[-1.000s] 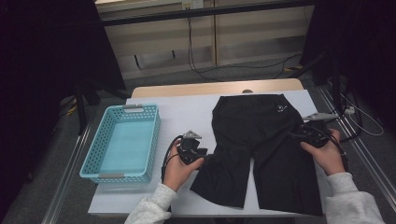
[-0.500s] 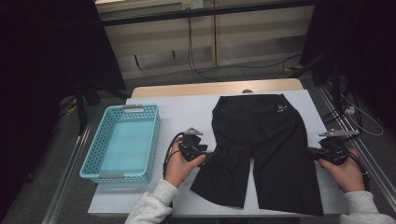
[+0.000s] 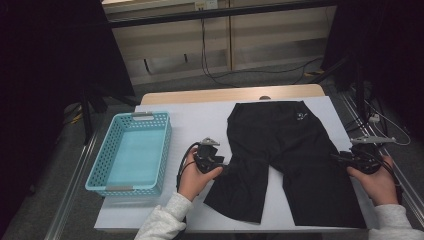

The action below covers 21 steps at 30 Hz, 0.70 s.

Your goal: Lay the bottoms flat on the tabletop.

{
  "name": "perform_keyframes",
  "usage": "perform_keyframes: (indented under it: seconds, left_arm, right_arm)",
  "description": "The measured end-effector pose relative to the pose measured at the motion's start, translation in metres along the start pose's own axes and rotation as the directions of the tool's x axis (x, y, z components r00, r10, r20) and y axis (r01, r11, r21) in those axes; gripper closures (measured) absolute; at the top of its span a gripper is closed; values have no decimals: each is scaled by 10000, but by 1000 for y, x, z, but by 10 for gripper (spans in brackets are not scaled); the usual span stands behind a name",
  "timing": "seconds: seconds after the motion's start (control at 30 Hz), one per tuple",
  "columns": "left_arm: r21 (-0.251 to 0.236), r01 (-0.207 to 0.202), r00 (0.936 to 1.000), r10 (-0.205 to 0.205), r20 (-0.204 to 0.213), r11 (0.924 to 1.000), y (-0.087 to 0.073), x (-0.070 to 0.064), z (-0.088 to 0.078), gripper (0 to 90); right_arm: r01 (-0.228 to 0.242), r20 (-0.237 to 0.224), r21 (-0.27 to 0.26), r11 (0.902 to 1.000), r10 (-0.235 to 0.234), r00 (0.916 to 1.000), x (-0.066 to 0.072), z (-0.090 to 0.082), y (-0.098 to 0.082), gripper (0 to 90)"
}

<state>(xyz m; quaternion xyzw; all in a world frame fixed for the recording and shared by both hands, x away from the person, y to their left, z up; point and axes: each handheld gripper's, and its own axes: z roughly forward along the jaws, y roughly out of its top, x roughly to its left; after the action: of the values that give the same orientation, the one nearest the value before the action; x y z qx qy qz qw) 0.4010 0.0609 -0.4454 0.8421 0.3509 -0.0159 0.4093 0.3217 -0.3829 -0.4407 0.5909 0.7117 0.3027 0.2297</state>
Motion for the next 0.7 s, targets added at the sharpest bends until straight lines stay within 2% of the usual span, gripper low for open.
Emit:
perform_keyframes:
  seconds: [0.1, 0.23, 0.43, 0.53, 0.63, 0.7]
  left_arm:
    - [-13, -92, 9999, 92, 90, 10000, 0, -2, 0, 384]
    - [-103, -191, 9998, 191, 3, 9998, 0, -3, -2, 434]
    - [39, -385, 9991, 384, 202, 9993, -2, -11, 3, 518]
    - [125, -440, 9990, 439, 101, 9990, -4, -13, 6, 563]
    - [478, -499, 9988, 498, 45, 9976, -8, -14, 12, 646]
    - [482, -446, 9990, 445, 18, 9978, -8, -14, 12, 709]
  right_arm:
    - [339, -287, -127, 9993, -342, 9990, 13, 2, 5, 473]
    - [666, -773, -261, 9974, -685, 9947, 32, 7, 11, 400]
    - [1286, -1249, -268, 9913, -1309, 9835, 61, 16, 18, 361]
    - [1495, -1485, -332, 9882, -1528, 9770, 73, 17, 20, 355]
    - [1690, -1631, -521, 9842, -1753, 9709, 84, 17, 23, 352]
    - [1830, -1752, -600, 9813, -1908, 9659, 92, 18, 24, 351]
